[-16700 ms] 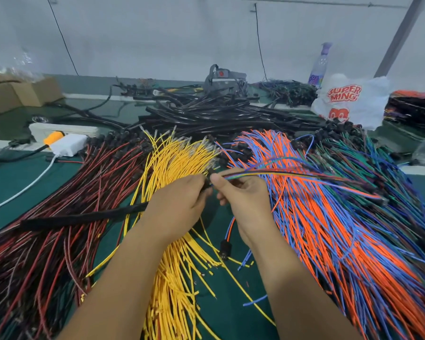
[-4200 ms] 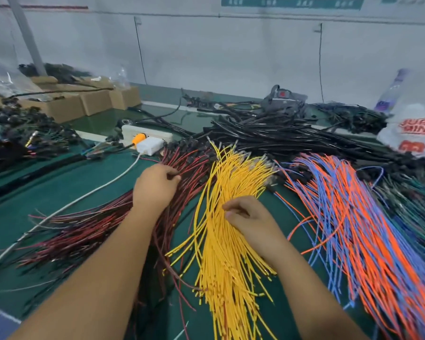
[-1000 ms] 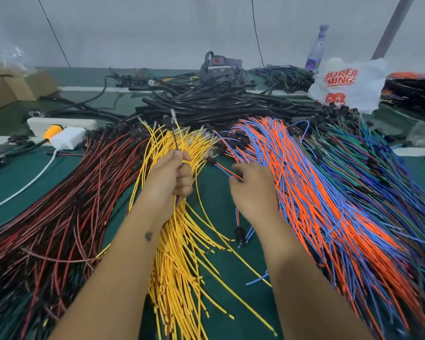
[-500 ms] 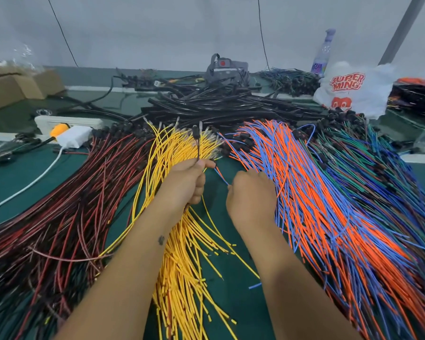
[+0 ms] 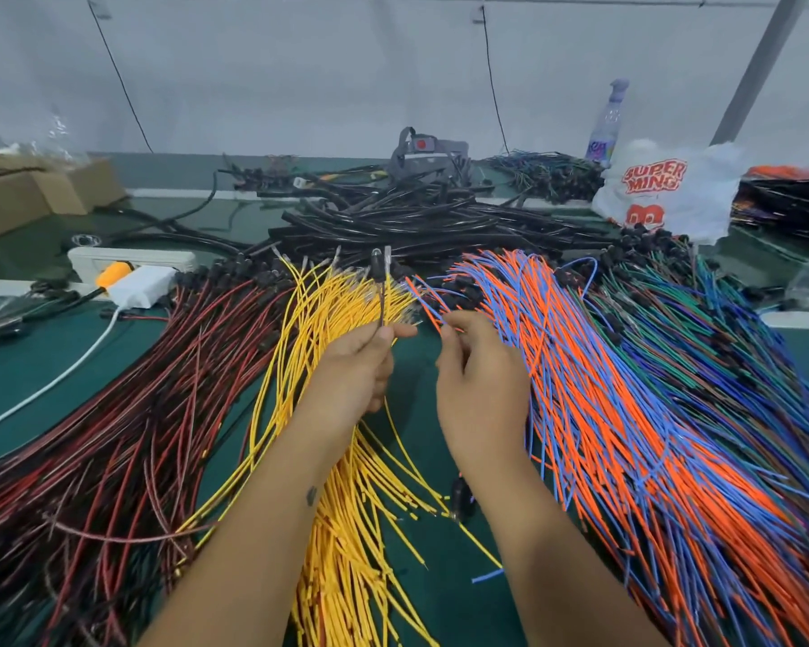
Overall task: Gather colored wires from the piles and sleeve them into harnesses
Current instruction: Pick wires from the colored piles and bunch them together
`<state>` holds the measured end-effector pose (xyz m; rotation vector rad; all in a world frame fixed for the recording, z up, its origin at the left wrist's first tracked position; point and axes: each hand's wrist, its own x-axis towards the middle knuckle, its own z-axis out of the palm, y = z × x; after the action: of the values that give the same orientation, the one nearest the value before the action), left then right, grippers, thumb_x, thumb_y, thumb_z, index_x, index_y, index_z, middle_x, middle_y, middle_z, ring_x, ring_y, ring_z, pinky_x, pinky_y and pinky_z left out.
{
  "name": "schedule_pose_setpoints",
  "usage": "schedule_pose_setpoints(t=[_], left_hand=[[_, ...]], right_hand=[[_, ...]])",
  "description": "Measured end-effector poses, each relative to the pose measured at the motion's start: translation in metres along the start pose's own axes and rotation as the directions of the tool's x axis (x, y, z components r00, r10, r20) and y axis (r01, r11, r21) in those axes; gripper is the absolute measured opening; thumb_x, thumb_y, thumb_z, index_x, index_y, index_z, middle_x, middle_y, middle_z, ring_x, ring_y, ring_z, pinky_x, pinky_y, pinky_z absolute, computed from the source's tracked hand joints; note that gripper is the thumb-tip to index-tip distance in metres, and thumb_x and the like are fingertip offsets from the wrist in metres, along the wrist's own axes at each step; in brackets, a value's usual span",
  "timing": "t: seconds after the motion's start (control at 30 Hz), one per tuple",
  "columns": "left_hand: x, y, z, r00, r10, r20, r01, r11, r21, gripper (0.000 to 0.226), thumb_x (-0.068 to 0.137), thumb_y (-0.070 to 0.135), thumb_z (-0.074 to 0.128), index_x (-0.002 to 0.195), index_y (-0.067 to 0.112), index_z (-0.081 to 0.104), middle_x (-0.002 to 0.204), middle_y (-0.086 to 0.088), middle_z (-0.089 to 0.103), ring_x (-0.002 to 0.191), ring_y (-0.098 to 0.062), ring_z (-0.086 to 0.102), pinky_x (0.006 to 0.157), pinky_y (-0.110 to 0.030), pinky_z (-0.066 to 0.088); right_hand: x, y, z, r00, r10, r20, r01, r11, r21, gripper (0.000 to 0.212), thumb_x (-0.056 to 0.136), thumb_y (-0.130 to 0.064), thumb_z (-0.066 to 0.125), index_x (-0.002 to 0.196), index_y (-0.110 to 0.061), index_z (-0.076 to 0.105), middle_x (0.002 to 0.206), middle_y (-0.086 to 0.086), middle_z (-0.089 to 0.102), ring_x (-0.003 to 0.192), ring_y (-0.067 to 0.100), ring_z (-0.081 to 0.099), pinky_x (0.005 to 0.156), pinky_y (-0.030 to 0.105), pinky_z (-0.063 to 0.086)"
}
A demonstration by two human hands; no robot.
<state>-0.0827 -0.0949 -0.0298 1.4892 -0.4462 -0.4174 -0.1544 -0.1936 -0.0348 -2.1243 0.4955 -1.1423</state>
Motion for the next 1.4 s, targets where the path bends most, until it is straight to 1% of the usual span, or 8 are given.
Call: schedule_pose_setpoints(t=[0.33,0.47,0.63,0.8,0.97,1.07,1.3,1.4], left_hand=[[-0.006,0.005,0.009,0.999,0.042,-0.002,-0.042,0.99,-0.131,0.029,0.101,0.02,0.043,0.084,0.01,0.064,0.055,0.005,0.052,0.049,-0.008,0.047,0.047,-0.018,0.035],[-0.005,0.009,0.005,0.987,-0.019,-0.162,-0.027,0.96,-0.277,0.03,0.101,0.019,0.044,0.082,0.013,0.065,0.051,0.006,0.035,0.038,-0.005,0.034,0.038,-0.014,0.032],[-0.013,0.011,0.014,0.989,-0.079,-0.127,0.056,0.983,-0.175,0.033,0.101,0.016,0.044,0.079,0.008,0.067,0.068,-0.006,0.067,0.064,-0.017,0.061,0.06,-0.021,0.048],[-0.003,0.034,0.006,0.982,0.003,-0.187,0.001,1.0,0.023,0.035,0.102,0.021,0.037,0.075,0.017,0.059,0.056,0.0,0.045,0.049,-0.013,0.037,0.046,-0.023,0.027],[0.011,0.068,-0.024,0.984,-0.13,-0.122,0.088,0.949,-0.303,0.037,0.105,0.032,0.026,0.074,0.024,0.043,0.054,0.01,0.056,0.06,-0.008,0.053,0.071,-0.031,0.037],[0.01,0.081,-0.05,0.983,-0.142,-0.117,0.083,0.909,-0.409,0.036,0.106,0.034,0.023,0.077,0.023,0.04,0.041,0.008,0.032,0.037,-0.009,0.035,0.05,-0.02,0.04],[0.005,0.109,-0.103,0.978,-0.203,-0.05,0.191,0.965,-0.181,0.034,0.105,0.03,0.027,0.075,0.022,0.04,0.04,0.011,0.02,0.028,-0.001,0.016,0.029,-0.01,0.011],[0.002,0.124,-0.09,0.985,-0.116,-0.131,0.159,0.906,0.392,0.032,0.103,0.022,0.031,0.074,0.019,0.044,0.048,0.004,0.036,0.036,-0.005,0.029,0.032,-0.016,0.023]], right_hand=[[-0.01,-0.009,0.008,0.964,-0.23,0.137,0.234,0.972,-0.014,0.024,0.092,-0.015,0.056,0.113,-0.018,0.066,0.077,0.004,0.069,0.075,0.029,0.062,0.074,0.043,0.049],[-0.015,-0.008,0.012,0.922,-0.143,0.36,0.151,0.988,0.006,0.033,0.094,-0.016,0.052,0.126,-0.026,0.053,0.089,0.005,0.069,0.086,0.032,0.062,0.071,0.043,0.047],[-0.013,-0.011,0.011,0.965,-0.037,0.261,0.012,0.995,0.095,0.022,0.095,-0.012,0.053,0.113,-0.019,0.064,0.098,0.007,0.073,0.095,0.032,0.066,0.078,0.045,0.051],[-0.015,-0.017,0.005,0.948,-0.069,0.309,0.058,0.997,0.047,0.024,0.094,-0.019,0.054,0.114,-0.025,0.042,0.081,0.002,0.065,0.08,0.032,0.062,0.065,0.042,0.047],[-0.014,0.001,-0.012,0.867,0.017,0.497,0.105,0.971,-0.216,0.017,0.096,-0.036,0.05,0.098,-0.02,0.056,0.086,0.011,0.067,0.087,0.034,0.062,0.071,0.042,0.049],[-0.008,0.015,-0.026,0.869,0.067,0.491,0.087,0.955,-0.284,0.017,0.094,-0.034,0.053,0.097,-0.021,0.065,0.091,0.005,0.071,0.091,0.029,0.064,0.073,0.037,0.05],[0.012,0.027,-0.049,0.923,0.208,0.323,-0.128,0.959,-0.254,0.015,0.083,-0.011,0.061,0.079,-0.024,0.067,0.068,-0.007,0.062,0.068,0.019,0.059,0.056,0.028,0.038],[0.026,0.016,-0.053,0.926,0.226,0.303,-0.198,0.973,-0.118,0.016,0.082,-0.008,0.062,0.076,-0.023,0.067,0.057,-0.005,0.056,0.054,0.019,0.053,0.047,0.026,0.036]])
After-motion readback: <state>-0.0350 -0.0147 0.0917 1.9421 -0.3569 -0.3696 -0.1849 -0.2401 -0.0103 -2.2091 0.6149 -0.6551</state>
